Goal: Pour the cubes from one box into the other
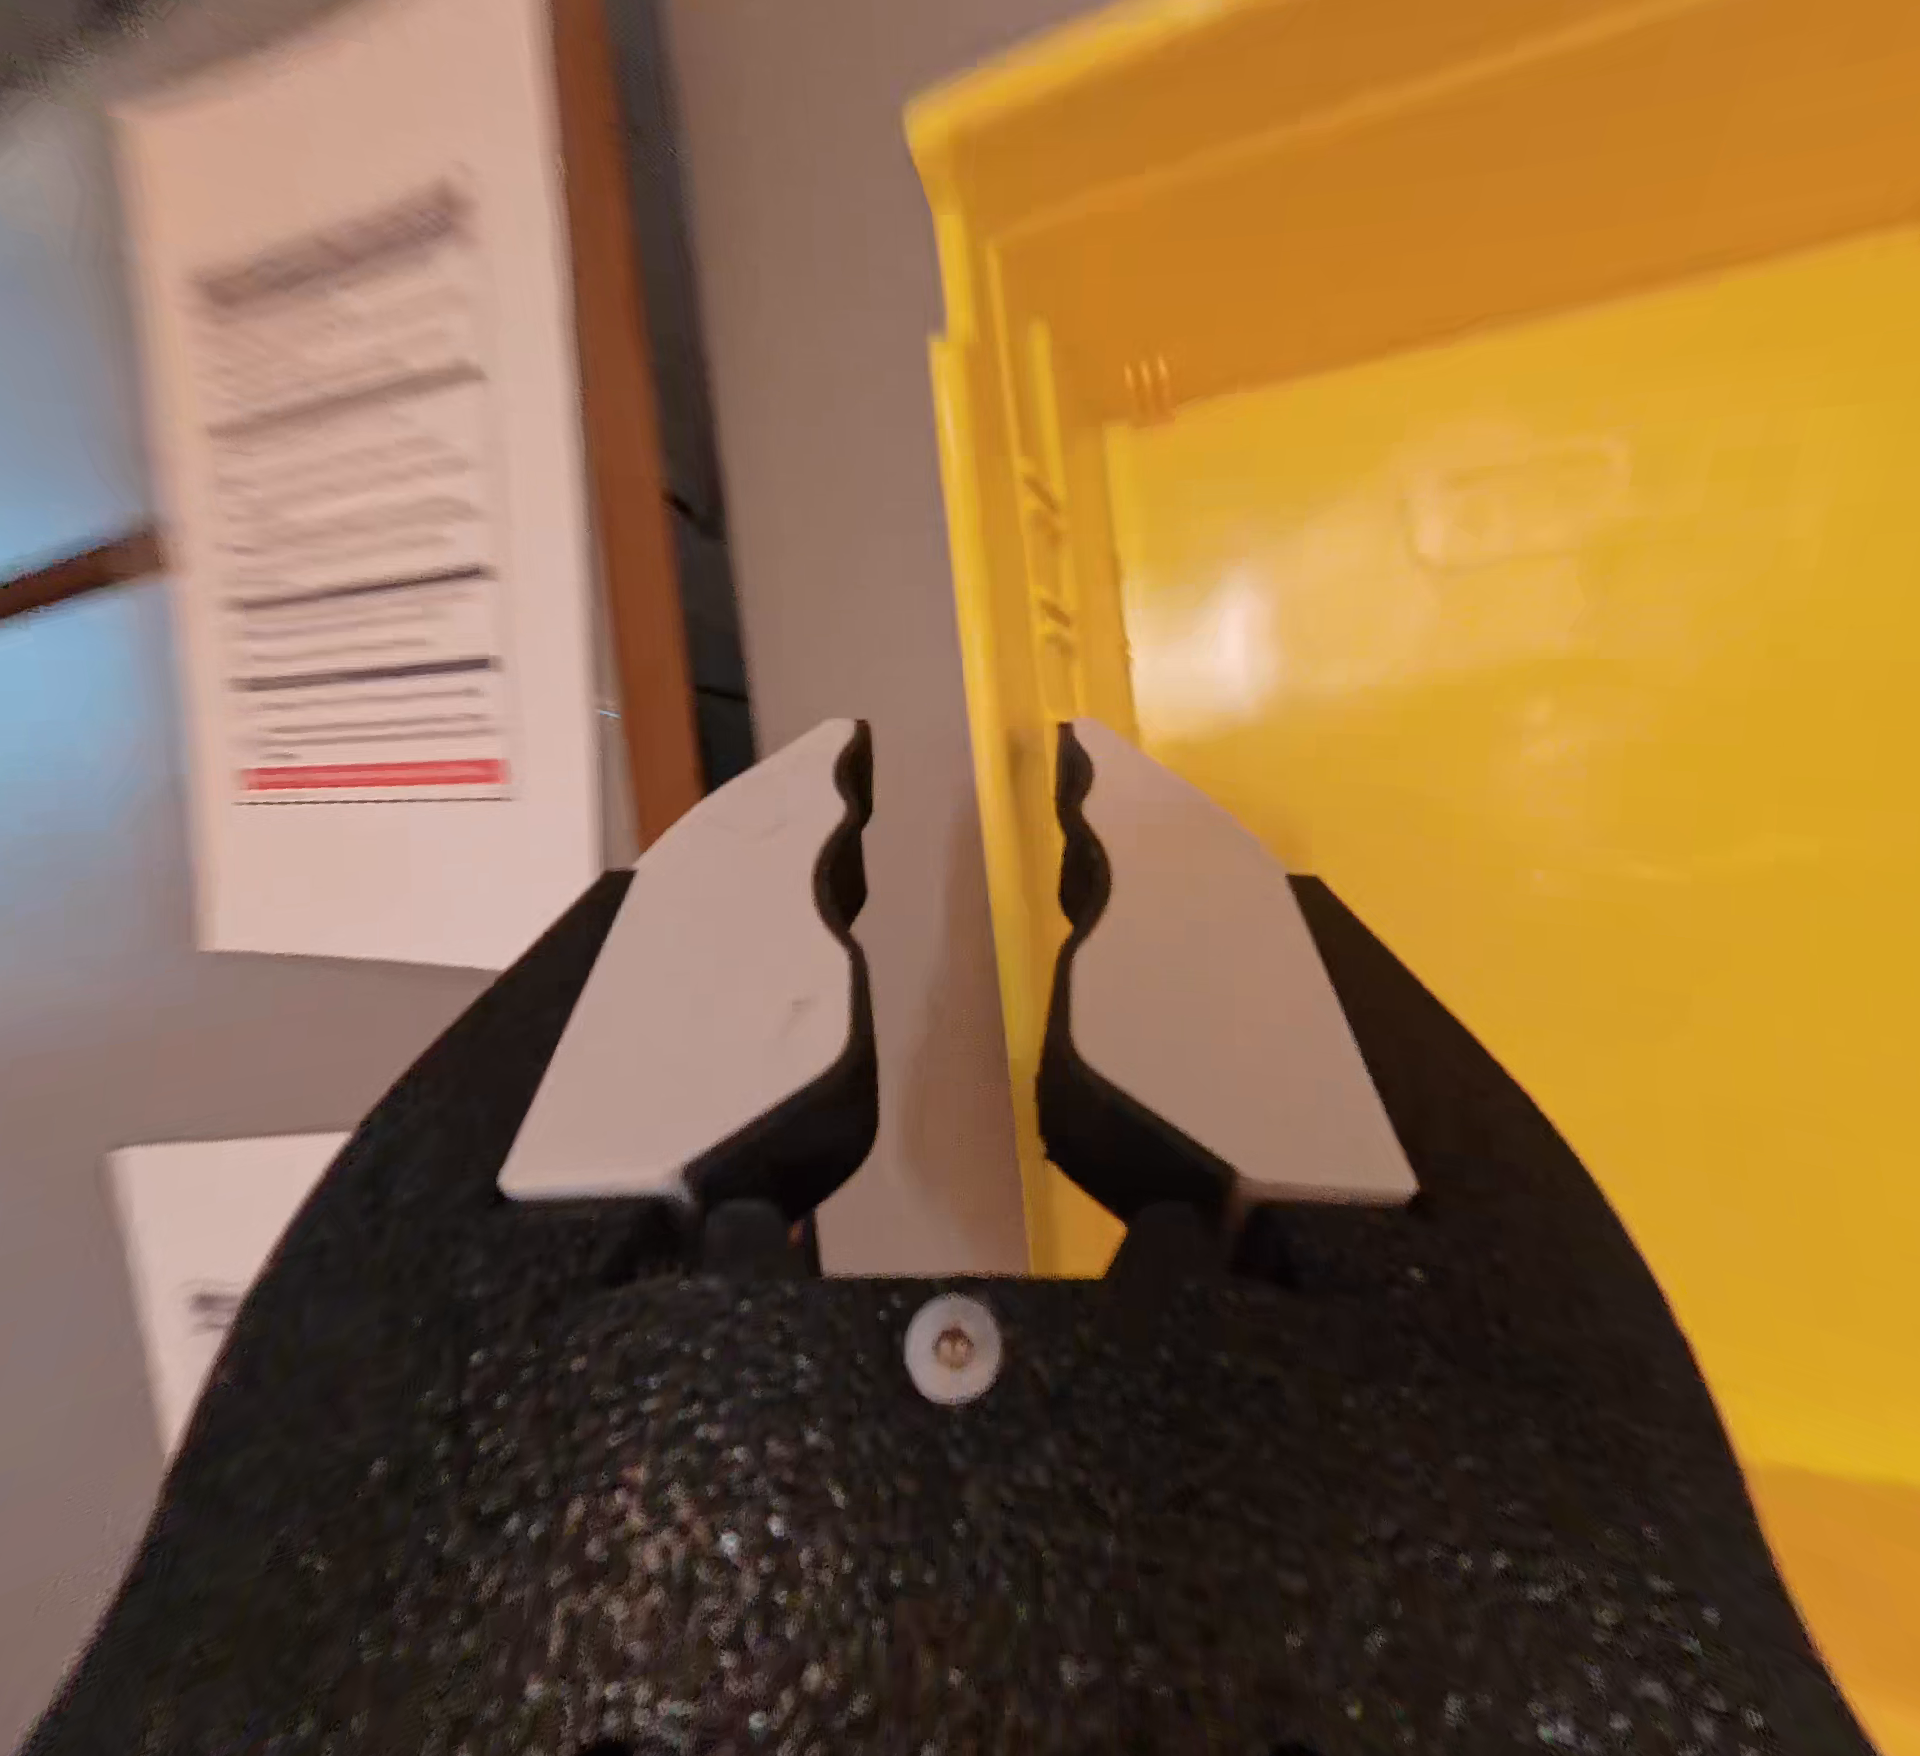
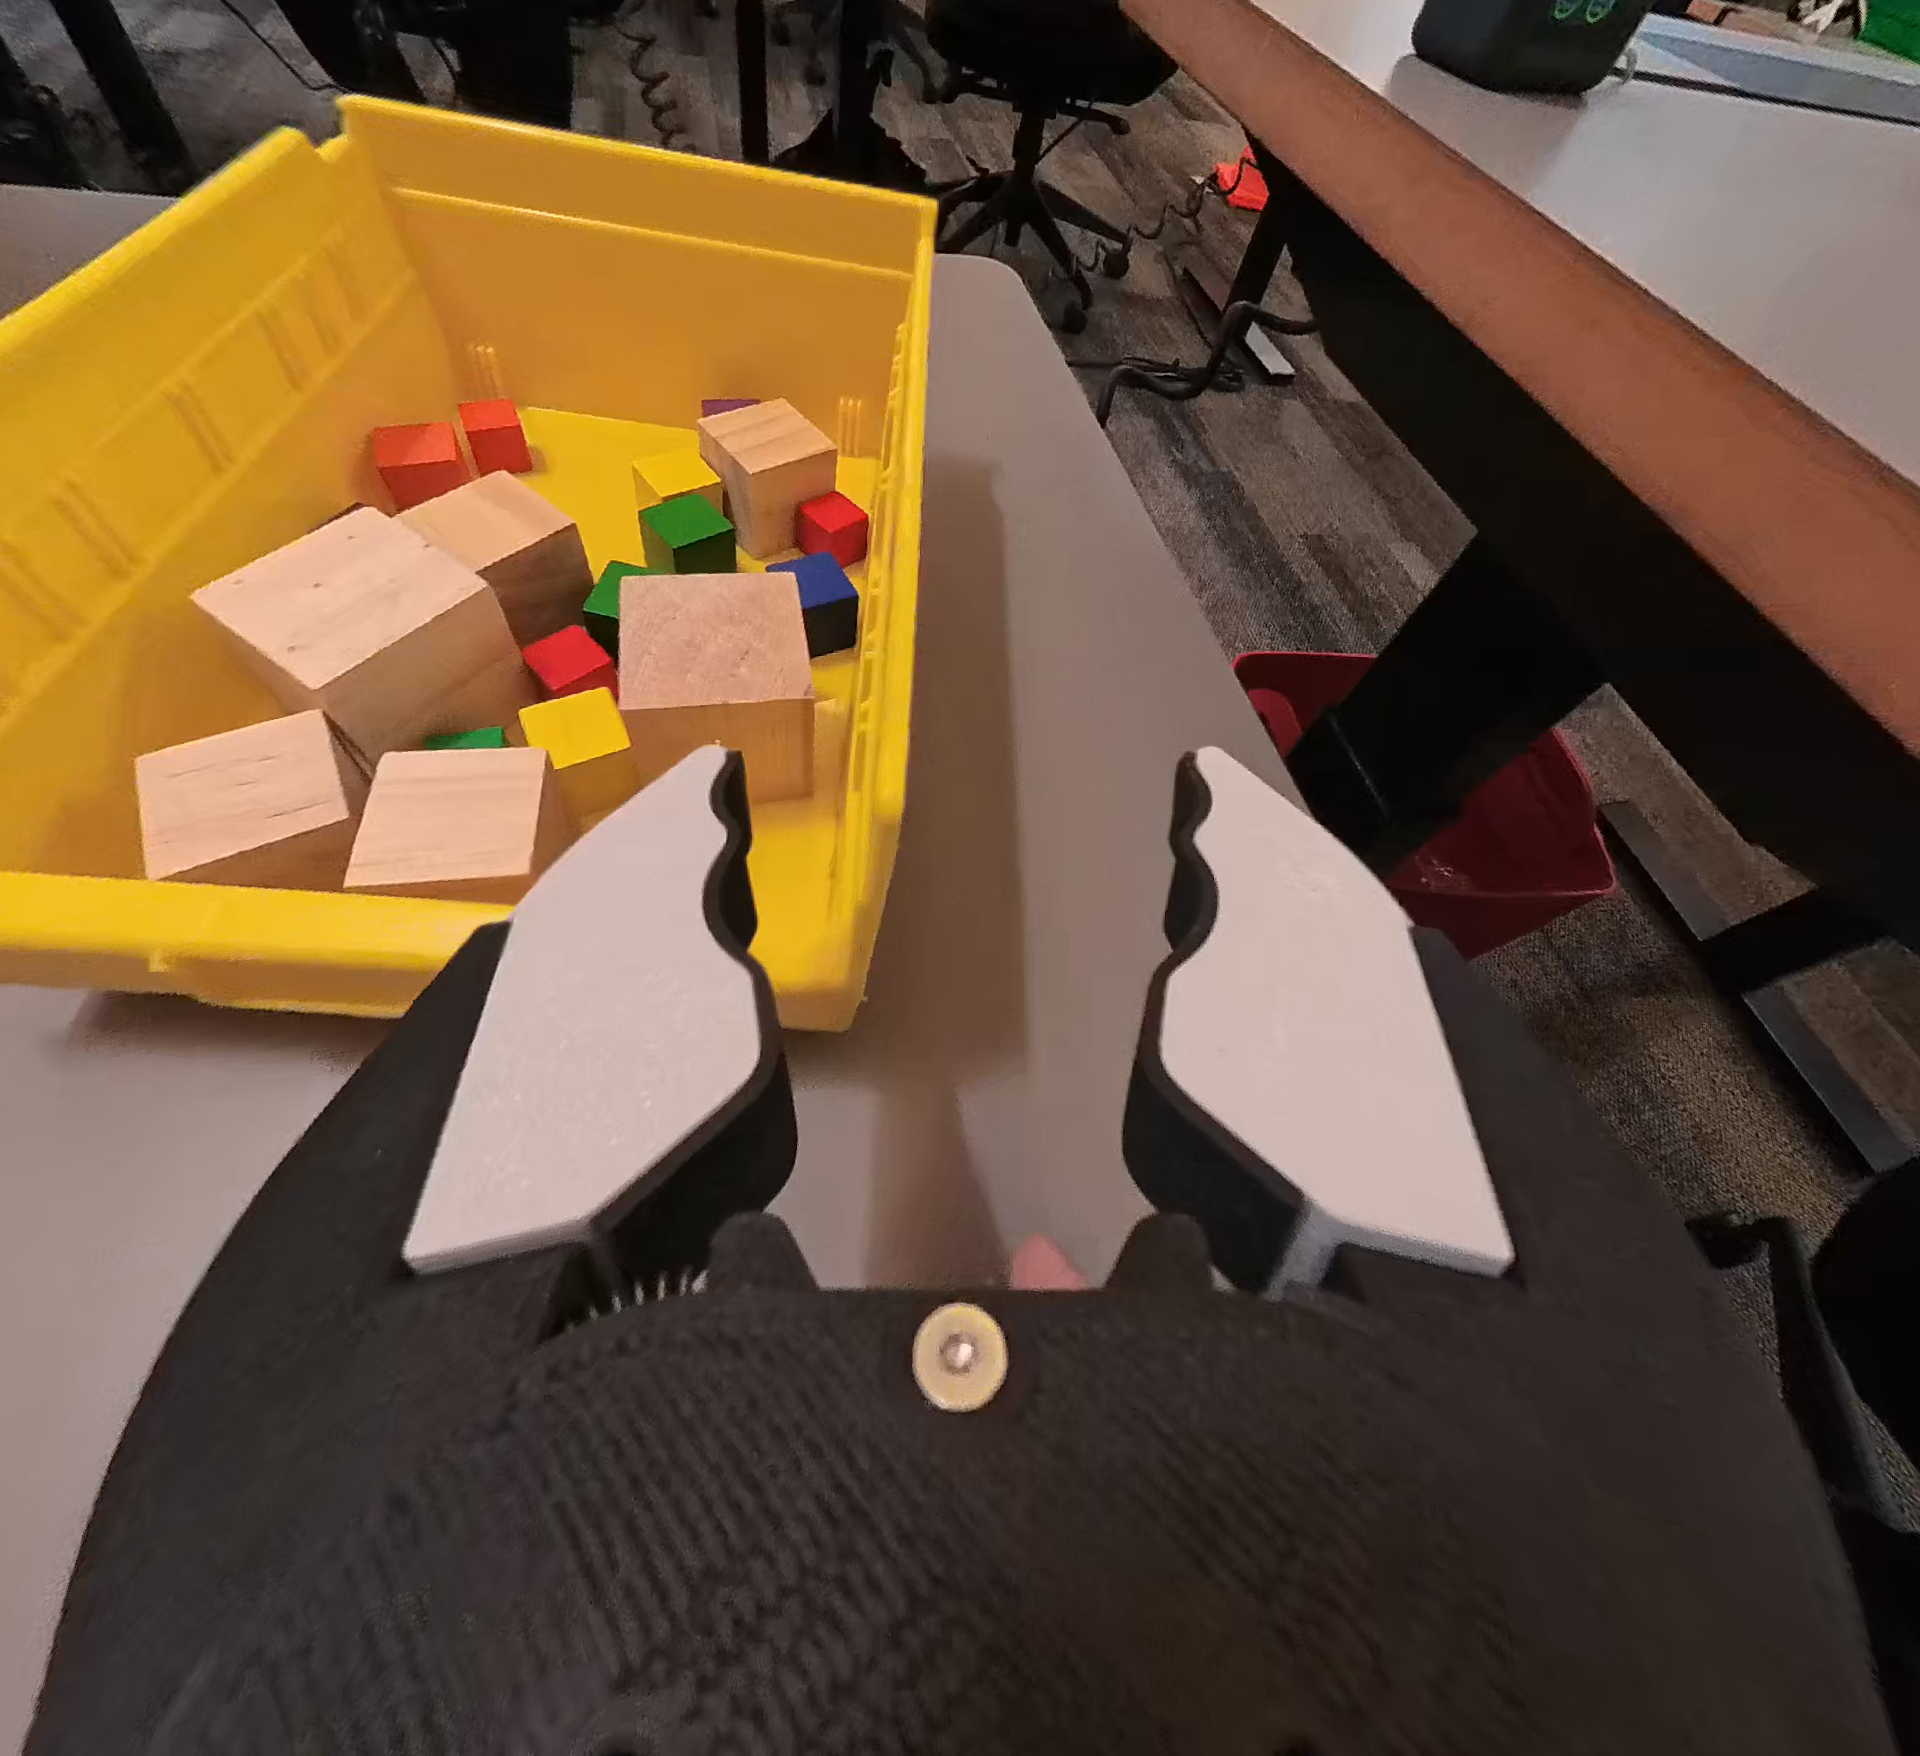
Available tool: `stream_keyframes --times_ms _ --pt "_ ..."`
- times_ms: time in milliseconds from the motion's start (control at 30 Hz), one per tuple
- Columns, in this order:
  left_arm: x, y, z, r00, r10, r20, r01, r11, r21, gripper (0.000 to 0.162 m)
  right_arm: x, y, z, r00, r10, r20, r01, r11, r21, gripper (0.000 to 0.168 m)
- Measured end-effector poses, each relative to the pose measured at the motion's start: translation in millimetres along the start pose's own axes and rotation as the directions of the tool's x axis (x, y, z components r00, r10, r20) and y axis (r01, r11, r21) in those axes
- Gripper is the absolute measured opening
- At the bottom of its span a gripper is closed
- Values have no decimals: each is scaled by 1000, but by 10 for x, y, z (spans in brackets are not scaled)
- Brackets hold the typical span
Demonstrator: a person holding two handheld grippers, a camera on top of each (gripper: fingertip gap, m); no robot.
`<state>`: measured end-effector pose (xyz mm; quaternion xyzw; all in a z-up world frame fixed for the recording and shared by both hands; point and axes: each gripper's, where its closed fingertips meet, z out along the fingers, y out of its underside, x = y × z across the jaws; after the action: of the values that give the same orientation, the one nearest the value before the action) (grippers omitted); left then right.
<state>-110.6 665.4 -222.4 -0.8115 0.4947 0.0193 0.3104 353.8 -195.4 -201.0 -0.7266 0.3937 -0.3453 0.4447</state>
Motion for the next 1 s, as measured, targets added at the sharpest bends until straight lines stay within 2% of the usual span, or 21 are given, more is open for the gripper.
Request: stream_keyframes --times_ms 67,100,167,200,267,333,400,467,567,733,867,1000 --pt "-45 -234 -306 991 -67 112 51 989 142 14 41 6 72 1000 3 -9 -4 1000 -12 78" --pt "52 -360 -481 989 -130 72 111 968 225 22 52 13 117 1000 7 -8 -7 1000 -19 79" --pt "405 -584 -853 963 -229 -145 267 894 360 38 56 46 228 1000 10 2 -10 999 -39 80" --pt "573 -658 -1034 938 -247 -245 330 855 400 46 57 73 290 1000 10 6 -10 999 -50 80" --pt "810 -700 -1333 890 -280 -359 426 792 438 63 15 146 397 999 23 40 -19 996 -83 76" --pt "1034 -643 -1560 870 -272 -411 455 762 461 71 -46 180 471 995 47 84 -39 995 -96 62" --pt "1252 -535 -1743 858 -256 -446 471 739 482 73 -125 181 497 986 67 151 -53 994 -97 31" --pt "1463 -399 -1894 838 -247 -486 495 718 489 73 -250 177 497 965 100 242 -76 991 -107 7" --pt "1768 -183 -2067 816 -226 -531 517 695 499 72 -253 168 516 959 126 254 -103 989 -104 7" --pt "2233 111 -2175 820 -202 -535 503 701 506 67 -265 130 615 934 196 299 -174 980 -97 8" --pt "2499 253 -2171 803 -223 -553 535 678 504 62 -266 130 659 957 66 282 -31 991 -129 6" --pt "2621 376 -2137 760 -258 -596 587 665 461 60 -271 130 661 944 65 322 -27 992 -120 7"
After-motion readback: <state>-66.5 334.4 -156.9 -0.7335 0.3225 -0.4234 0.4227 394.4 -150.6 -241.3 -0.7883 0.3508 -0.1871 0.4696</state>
